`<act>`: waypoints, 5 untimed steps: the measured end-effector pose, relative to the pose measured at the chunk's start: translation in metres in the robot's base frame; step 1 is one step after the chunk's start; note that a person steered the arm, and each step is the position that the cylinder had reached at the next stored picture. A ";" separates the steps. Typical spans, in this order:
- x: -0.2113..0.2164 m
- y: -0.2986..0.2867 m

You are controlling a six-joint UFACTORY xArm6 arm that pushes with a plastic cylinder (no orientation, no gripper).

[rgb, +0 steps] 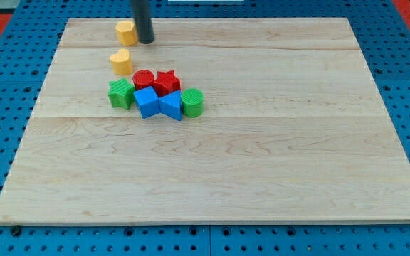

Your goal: Move the yellow hexagon diagonally to the top left of the yellow heart

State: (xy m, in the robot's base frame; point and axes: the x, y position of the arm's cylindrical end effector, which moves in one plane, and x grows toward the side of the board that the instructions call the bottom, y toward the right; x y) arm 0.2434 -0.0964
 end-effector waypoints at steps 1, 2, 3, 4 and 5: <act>-0.019 -0.013; -0.019 -0.048; -0.019 -0.067; -0.020 -0.085; -0.017 -0.076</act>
State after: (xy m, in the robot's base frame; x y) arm 0.2264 -0.1724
